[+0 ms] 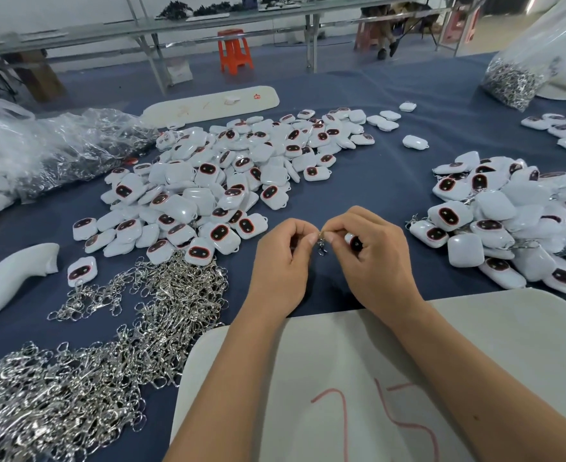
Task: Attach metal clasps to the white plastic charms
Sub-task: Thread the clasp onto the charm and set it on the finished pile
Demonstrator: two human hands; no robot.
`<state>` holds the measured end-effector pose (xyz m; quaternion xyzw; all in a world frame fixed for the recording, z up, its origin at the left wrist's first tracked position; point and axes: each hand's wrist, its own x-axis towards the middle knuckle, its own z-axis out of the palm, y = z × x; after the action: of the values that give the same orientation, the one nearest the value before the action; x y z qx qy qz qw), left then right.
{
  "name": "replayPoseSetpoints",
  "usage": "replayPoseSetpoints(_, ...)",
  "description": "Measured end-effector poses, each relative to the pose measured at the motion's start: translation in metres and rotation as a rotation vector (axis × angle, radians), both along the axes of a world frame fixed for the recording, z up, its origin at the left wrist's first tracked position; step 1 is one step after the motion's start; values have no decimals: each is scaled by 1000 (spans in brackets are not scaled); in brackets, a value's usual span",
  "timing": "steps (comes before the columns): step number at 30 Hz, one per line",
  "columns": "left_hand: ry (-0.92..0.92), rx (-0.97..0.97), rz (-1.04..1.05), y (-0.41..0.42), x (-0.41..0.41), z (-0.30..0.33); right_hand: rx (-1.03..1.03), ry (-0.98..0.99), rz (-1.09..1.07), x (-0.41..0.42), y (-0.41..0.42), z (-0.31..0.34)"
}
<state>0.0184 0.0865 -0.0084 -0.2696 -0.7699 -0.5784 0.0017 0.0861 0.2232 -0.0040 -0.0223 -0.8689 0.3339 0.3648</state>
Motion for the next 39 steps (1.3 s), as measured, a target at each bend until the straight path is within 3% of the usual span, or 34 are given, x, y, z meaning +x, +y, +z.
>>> replayPoseSetpoints(13,132,19,113,15,14,2,-201,40,16,-2,4,-2)
replayPoseSetpoints(25,108,94,249,17,17,0,-254,-8,82,-4,-3,1)
replayPoseSetpoints(29,215,35,232,12,17,3,-262,6,82,-2,-5,0)
replayPoseSetpoints(33,317,-72,156,5,10,3,-527,3,-66,-5,3,-3)
replayPoseSetpoints(36,343,-125,89,5,12,3,-878,-14,42,-5,10,-5)
replayPoseSetpoints(39,373,-170,42,7,13,3,-841,-38,96,-4,12,-3)
